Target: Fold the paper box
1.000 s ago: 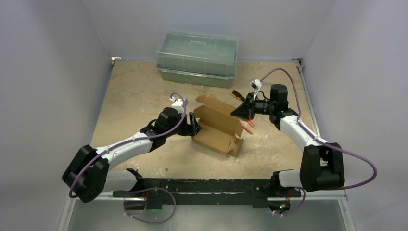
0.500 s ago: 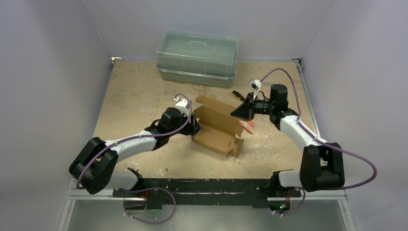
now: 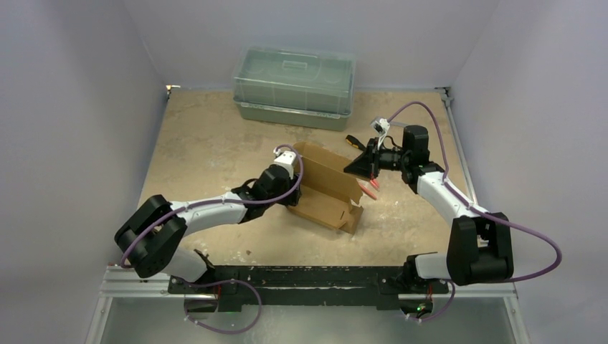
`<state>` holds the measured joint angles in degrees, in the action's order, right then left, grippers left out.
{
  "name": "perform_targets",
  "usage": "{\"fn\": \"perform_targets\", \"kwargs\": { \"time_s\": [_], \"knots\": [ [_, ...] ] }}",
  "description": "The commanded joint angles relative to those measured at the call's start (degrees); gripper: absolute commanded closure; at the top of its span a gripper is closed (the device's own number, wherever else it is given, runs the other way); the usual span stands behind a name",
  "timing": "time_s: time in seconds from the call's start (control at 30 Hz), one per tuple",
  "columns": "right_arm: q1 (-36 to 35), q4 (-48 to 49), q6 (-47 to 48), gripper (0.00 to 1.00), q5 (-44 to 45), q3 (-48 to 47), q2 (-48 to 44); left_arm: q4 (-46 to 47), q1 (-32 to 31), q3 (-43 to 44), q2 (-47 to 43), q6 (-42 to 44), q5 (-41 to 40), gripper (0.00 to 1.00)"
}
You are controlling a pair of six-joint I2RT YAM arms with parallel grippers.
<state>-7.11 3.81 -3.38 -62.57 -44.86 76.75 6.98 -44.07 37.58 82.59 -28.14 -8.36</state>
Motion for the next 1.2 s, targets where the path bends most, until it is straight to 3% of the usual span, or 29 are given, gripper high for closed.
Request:
{"fn": "perform_targets", "kwargs": {
  "time_s": [0.0, 0.17, 0.53, 0.57, 0.7, 1.0, 1.1, 1.17],
  "knots": [
    [-0.2, 0.3, 1.3, 1.0, -1.5, -0.2, -0.2, -5.7, -3.6, 5.1, 1.3, 0.2, -12.5, 0.58],
    [-0.1, 0.3, 1.4, 1.0, -1.5, -0.2, -0.3, -12.0, -4.8, 9.3, 4.5, 0.0, -15.9, 0.63],
    [-0.2, 0.3, 1.6, 1.0, -1.6, -0.2, -0.5, -14.9, -6.5, 12.6, 8.7, 0.0, -19.4, 0.68],
    [-0.2, 0.3, 1.6, 1.0, -1.6, -0.2, -0.5, -14.9, -6.6, 12.6, 8.9, -0.1, -19.6, 0.7],
    [-0.2, 0.2, 1.6, 1.0, -1.6, -0.2, -0.5, -15.8, -7.0, 13.4, 10.1, -0.2, -20.8, 1.0],
    [-0.2, -0.3, 2.0, 1.0, -1.6, -0.4, -1.1, -17.1, -8.9, 15.3, 11.2, -0.6, -24.8, 1.0],
    [-0.2, -0.5, 2.3, 1.0, -1.5, -0.4, -1.3, -17.7, -8.8, 15.6, 10.1, -1.7, -24.1, 0.77],
    [-0.2, -0.7, 2.4, 1.0, -1.5, -0.5, -1.4, -18.2, -8.9, 15.5, 8.7, -2.7, -23.9, 0.68]
  ]
}}
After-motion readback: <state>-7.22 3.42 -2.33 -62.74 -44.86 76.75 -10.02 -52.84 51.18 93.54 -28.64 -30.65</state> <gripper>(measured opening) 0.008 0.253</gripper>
